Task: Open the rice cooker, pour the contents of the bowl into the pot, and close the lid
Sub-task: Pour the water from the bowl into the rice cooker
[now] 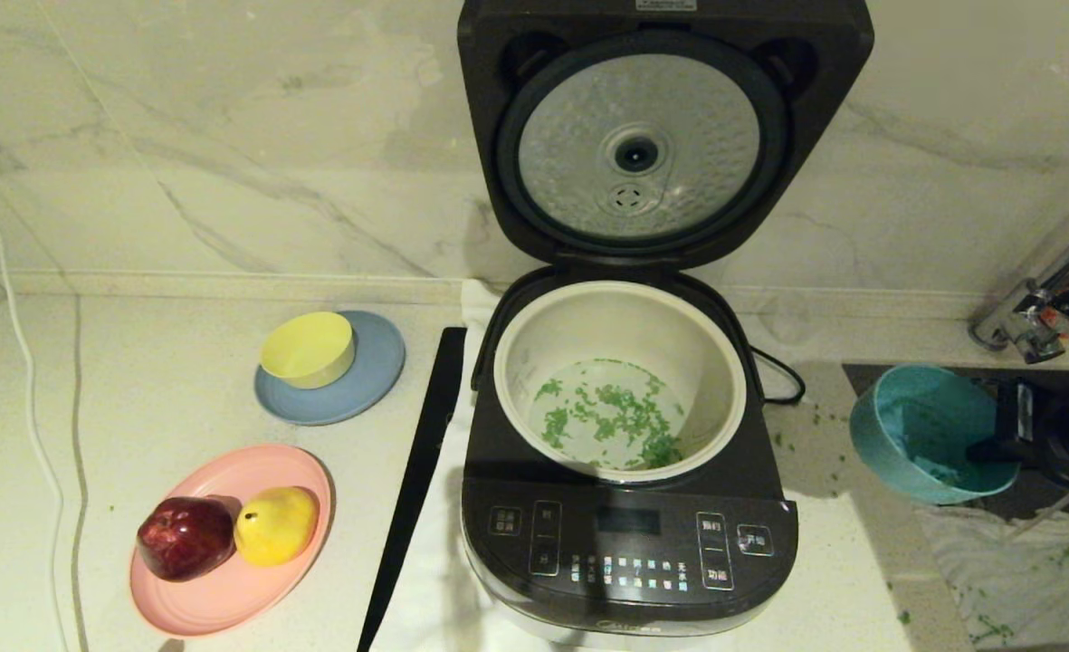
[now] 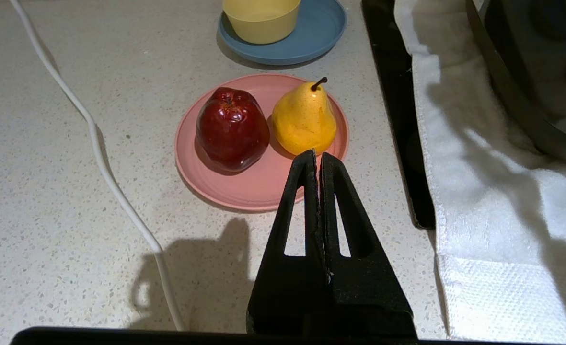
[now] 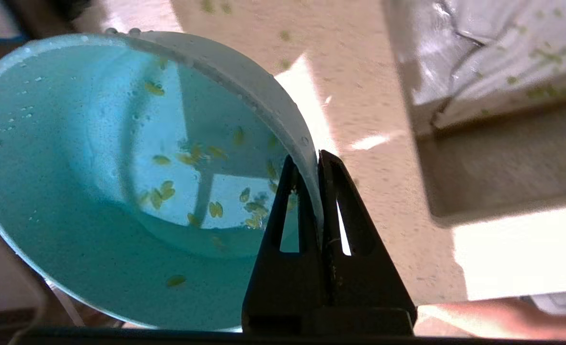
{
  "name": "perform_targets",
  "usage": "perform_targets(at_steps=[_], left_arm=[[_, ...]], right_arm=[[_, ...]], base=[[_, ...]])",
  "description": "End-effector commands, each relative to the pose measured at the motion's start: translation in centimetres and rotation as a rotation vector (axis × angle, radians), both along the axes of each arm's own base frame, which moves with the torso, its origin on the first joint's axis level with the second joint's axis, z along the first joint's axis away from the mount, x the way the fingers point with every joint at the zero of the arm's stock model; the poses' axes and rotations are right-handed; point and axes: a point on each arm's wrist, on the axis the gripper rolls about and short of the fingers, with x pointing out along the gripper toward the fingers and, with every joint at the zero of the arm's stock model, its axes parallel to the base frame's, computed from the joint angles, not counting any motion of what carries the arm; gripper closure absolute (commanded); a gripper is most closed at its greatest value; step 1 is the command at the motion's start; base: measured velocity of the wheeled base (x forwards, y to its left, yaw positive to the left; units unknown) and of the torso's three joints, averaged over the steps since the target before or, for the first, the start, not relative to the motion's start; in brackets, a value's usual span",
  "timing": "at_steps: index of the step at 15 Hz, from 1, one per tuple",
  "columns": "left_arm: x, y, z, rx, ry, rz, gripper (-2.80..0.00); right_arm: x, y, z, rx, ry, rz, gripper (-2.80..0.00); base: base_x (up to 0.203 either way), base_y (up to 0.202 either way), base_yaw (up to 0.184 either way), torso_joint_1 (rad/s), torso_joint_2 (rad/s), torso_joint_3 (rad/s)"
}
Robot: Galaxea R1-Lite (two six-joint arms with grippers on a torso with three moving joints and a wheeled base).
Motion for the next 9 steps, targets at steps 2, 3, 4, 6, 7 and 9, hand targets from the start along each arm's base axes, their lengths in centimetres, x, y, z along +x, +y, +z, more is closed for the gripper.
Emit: perform_targets(at_steps=[2, 3, 4, 6, 7, 9], left_arm=[[0.1, 0.0, -0.2, -0.001, 0.006, -0.001, 0.0], [0.1, 0.0, -0.2, 0.0, 0.006, -0.001, 0.0], [0.1, 0.0, -0.2, -0.001, 0.006, -0.001, 0.0], [0.1, 0.0, -0.2, 0.0, 0.006, -0.001, 0.0], [0.1, 0.0, -0.2, 0.0, 0.006, -0.001, 0.0], [0.1, 0.0, -0.2, 0.0, 0.006, -0.001, 0.0]], right_arm=[[-0.2, 1.7, 0.2, 0.0, -0.002, 0.071, 0.0], [-0.5, 2.0, 0.1, -0.006, 0.006, 0.082, 0.0], [-0.6, 2.0, -0.1, -0.018, 0.013, 0.074, 0.0], [-0.2, 1.9, -0.5, -0.048, 0.025, 0.054, 0.0], [0.2, 1.8, -0.6, -0.078, 0.025, 0.027, 0.0], [1.1, 1.7, -0.6, -0.135, 0.012, -0.023, 0.0]], base=[[0.0, 0.0, 0.0, 0.0, 0.0, 0.0], [0.0, 0.0, 0.0, 0.0, 0.0, 0.0], [0.0, 0.0, 0.0, 0.0, 0.0, 0.0], [0.0, 0.0, 0.0, 0.0, 0.0, 0.0], [0.0, 0.0, 0.0, 0.0, 0.0, 0.0], [0.0, 0.0, 0.0, 0.0, 0.0, 0.0]])
